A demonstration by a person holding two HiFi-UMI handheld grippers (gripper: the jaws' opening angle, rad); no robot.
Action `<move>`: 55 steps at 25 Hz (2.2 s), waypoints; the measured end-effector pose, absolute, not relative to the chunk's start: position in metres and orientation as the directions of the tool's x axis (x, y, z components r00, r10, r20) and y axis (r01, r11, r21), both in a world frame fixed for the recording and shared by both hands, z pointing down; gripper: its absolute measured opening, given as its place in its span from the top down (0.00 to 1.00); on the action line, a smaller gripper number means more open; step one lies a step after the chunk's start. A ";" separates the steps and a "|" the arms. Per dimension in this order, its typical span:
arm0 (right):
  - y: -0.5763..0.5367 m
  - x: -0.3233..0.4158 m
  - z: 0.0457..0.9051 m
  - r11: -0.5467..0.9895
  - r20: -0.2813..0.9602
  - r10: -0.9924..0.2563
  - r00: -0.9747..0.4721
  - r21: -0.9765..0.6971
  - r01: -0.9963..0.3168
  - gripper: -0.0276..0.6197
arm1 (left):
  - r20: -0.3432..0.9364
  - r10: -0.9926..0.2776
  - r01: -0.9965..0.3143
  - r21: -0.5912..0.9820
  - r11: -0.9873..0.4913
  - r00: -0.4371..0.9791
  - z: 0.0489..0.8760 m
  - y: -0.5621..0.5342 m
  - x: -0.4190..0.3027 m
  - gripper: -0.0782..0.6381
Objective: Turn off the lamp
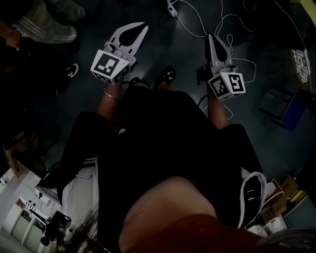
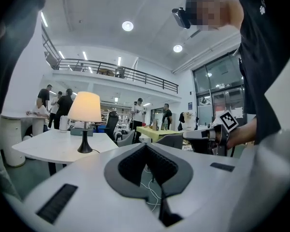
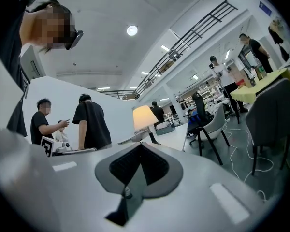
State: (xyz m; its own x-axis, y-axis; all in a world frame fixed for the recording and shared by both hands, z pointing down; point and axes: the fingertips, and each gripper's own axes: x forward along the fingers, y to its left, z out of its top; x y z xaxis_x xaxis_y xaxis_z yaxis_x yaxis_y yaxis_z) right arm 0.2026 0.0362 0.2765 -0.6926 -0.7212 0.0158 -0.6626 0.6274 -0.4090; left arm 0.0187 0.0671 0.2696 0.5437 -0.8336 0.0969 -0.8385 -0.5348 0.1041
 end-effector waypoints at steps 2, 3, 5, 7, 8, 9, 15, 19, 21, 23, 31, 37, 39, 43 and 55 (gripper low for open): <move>0.028 0.208 0.282 0.630 0.015 -0.716 -0.698 -0.417 -0.655 0.95 | 0.110 -0.838 -0.845 0.085 -0.527 0.534 0.272 0.060 0.022 0.88; 0.024 0.210 0.285 0.632 0.020 -0.711 -0.703 -0.421 -0.651 0.95 | 0.112 -0.841 -0.848 0.078 -0.524 0.530 0.271 0.057 0.025 0.88; 0.020 0.210 0.291 0.636 0.034 -0.699 -0.715 -0.428 -0.642 0.95 | 0.113 -0.847 -0.854 0.075 -0.514 0.520 0.270 0.056 0.027 0.88; 0.016 0.206 0.296 0.644 0.041 -0.685 -0.728 -0.433 -0.631 0.95 | 0.118 -0.859 -0.867 0.075 -0.493 0.499 0.271 0.057 0.022 0.88; 0.014 0.203 0.299 0.649 0.042 -0.677 -0.734 -0.436 -0.624 0.95 | 0.123 -0.866 -0.875 0.077 -0.478 0.485 0.273 0.058 0.018 0.88; 0.012 0.199 0.301 0.655 0.042 -0.670 -0.742 -0.438 -0.616 0.95 | 0.130 -0.873 -0.882 0.082 -0.463 0.470 0.275 0.060 0.013 0.88; -0.003 0.172 0.307 0.691 0.031 -0.628 -0.777 -0.437 -0.576 0.95 | 0.159 -0.900 -0.913 0.101 -0.394 0.406 0.291 0.058 -0.015 0.88; -0.009 0.171 0.302 0.683 0.031 -0.650 -0.759 -0.414 -0.602 0.95 | 0.142 -0.889 -0.899 0.105 -0.424 0.436 0.290 0.039 -0.018 0.88; -0.016 0.174 0.304 0.668 0.045 -0.668 -0.743 -0.404 -0.625 0.95 | 0.120 -0.879 -0.886 0.108 -0.451 0.462 0.289 0.024 -0.018 0.88; -0.024 0.176 0.307 0.652 0.052 -0.684 -0.727 -0.403 -0.643 0.95 | 0.109 -0.864 -0.870 0.108 -0.481 0.491 0.290 0.009 -0.016 0.88; -0.061 0.145 0.320 0.636 0.096 -0.697 -0.710 -0.375 -0.675 0.95 | 0.106 -0.821 -0.826 0.133 -0.547 0.561 0.310 -0.048 -0.032 0.88; -0.093 0.099 0.337 0.634 0.143 -0.684 -0.715 -0.370 -0.680 0.95 | 0.096 -0.798 -0.803 0.123 -0.583 0.594 0.319 -0.089 -0.054 0.88; -0.102 0.084 0.346 0.636 0.163 -0.680 -0.715 -0.354 -0.686 0.94 | 0.094 -0.787 -0.792 0.128 -0.598 0.609 0.322 -0.096 -0.061 0.88; -0.118 0.060 0.362 0.622 0.190 -0.680 -0.708 -0.361 -0.695 0.91 | 0.130 -0.754 -0.765 0.138 -0.630 0.644 0.333 -0.109 -0.070 0.88; -0.166 0.015 0.427 0.583 0.279 -0.681 -0.677 -0.351 -0.732 0.86 | 0.152 -0.708 -0.724 0.179 -0.666 0.690 0.380 -0.147 -0.074 0.88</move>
